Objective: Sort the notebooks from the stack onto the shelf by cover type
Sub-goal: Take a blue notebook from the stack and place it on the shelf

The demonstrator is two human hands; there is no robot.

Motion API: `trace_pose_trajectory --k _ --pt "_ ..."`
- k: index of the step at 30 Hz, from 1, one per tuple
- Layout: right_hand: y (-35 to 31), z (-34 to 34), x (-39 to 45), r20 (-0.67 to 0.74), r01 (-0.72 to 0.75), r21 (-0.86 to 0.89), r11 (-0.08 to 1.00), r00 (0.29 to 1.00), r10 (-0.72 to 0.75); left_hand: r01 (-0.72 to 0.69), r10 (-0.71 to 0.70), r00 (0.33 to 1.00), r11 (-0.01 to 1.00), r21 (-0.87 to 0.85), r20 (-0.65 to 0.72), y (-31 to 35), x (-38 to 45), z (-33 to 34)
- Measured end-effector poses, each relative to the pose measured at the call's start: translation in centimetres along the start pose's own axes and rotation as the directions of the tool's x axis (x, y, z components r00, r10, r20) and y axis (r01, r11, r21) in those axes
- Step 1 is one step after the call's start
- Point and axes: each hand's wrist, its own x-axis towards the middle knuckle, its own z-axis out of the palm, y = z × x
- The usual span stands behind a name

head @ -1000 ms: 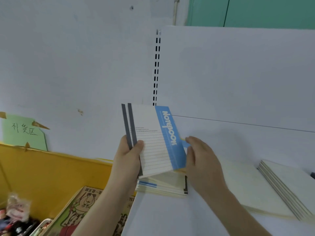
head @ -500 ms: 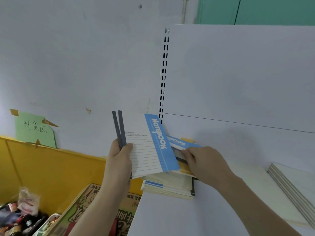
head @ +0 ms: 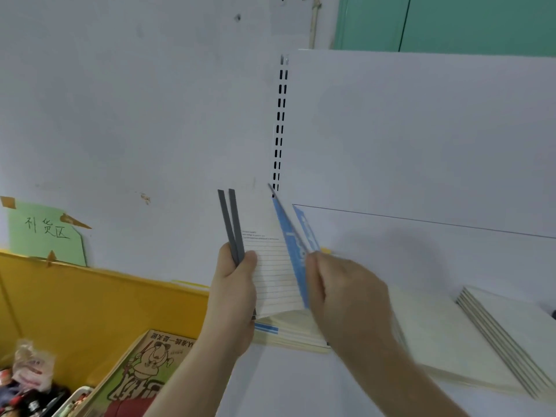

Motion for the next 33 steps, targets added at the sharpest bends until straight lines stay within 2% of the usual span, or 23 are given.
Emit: trace_pose_trajectory --k 3,7,10,14,17,19,21,23,26,28,31,33 --pt "-2.3 0.6 -1.9 0.060 0.095 0.050 0.994 0.993 -0.098 -0.010 0.010 0.999 1.000 0.001 0.049 -0.7 -0.5 1.3" --pt "-3.3 0.8 -3.1 0.192 0.028 0.117 0.993 0.980 -0.050 -0.056 0.057 0.996 0.998 -0.009 0.072 -1.2 -0.7 1.7" --pt "-3.3 0.8 -3.7 0.289 0.025 0.209 0.977 0.953 -0.087 -0.076 0.073 0.994 0.997 0.027 0.084 -1.2 -0.6 1.4" --pt "-1.8 0.2 -2.9 0.263 0.049 0.351 0.935 0.953 -0.149 -0.045 0.043 0.998 0.996 0.080 0.036 -1.1 0.1 0.6" --pt "0.7 0.6 -1.2 0.204 -0.089 0.336 0.938 0.979 0.020 -0.059 0.060 0.998 0.992 0.112 -0.009 -0.6 0.7 -0.2" --pt "3.1 1.7 -0.1 0.346 -0.266 0.266 0.927 0.923 0.166 -0.067 0.072 0.996 0.992 0.111 -0.044 -0.1 1.0 -0.9" --pt "5.3 2.9 0.5 0.566 -0.351 0.156 0.923 0.798 0.208 -0.051 0.057 0.996 0.995 0.087 -0.064 0.2 1.1 -1.5" --pt "6.2 4.0 0.6 0.709 -0.291 0.130 0.948 0.696 0.117 -0.035 0.040 0.997 0.997 0.068 -0.068 0.6 1.1 -1.9" --pt "6.0 4.5 1.5 0.781 -0.244 0.186 0.952 0.625 0.008 -0.026 0.030 0.997 0.998 0.050 -0.077 0.7 1.2 -2.4" --pt "6.0 4.5 1.9 0.778 -0.198 0.228 0.953 0.625 -0.056 -0.022 0.026 0.996 0.999 0.046 -0.086 0.7 1.2 -2.6" --pt "6.1 4.3 2.2 0.796 -0.054 0.161 0.986 0.598 -0.097 -0.013 0.018 0.995 0.998 0.055 -0.094 0.7 1.3 -2.8" --pt "5.7 4.3 2.3 0.751 0.096 0.051 0.994 0.652 -0.101 -0.015 0.021 0.994 0.998 0.058 -0.104 0.6 1.4 -3.0"
